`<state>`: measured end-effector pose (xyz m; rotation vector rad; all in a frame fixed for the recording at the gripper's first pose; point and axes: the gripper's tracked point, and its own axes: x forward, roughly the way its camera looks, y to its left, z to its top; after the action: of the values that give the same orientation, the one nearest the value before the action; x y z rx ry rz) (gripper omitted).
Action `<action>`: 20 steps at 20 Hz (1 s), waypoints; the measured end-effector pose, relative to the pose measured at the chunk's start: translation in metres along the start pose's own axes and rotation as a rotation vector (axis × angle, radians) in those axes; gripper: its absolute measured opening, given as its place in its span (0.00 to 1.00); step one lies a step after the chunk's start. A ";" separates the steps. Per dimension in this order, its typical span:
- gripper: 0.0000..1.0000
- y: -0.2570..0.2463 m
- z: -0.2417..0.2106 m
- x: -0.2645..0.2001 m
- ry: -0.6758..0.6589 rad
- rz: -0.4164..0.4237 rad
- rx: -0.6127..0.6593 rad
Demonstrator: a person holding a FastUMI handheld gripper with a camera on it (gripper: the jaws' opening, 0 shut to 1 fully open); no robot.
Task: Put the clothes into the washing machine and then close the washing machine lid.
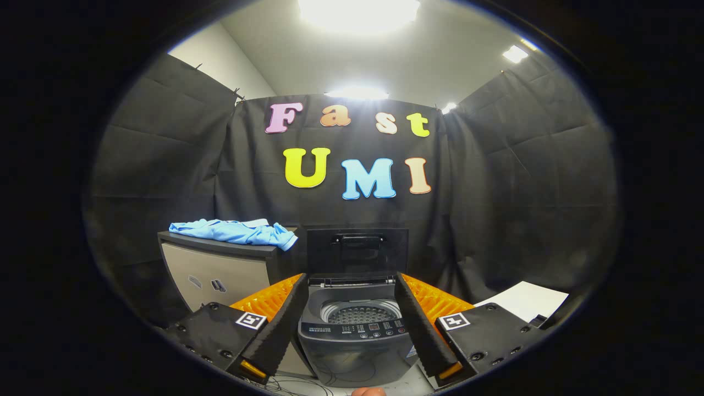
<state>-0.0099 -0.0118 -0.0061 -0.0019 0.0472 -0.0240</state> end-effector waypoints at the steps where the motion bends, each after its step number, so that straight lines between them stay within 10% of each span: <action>1: 0.98 0.001 0.002 0.002 0.001 0.001 0.000; 20: 0.98 0.072 0.174 0.045 -0.036 0.273 -0.068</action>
<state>0.0451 0.0592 0.1651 -0.0637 0.0124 0.2502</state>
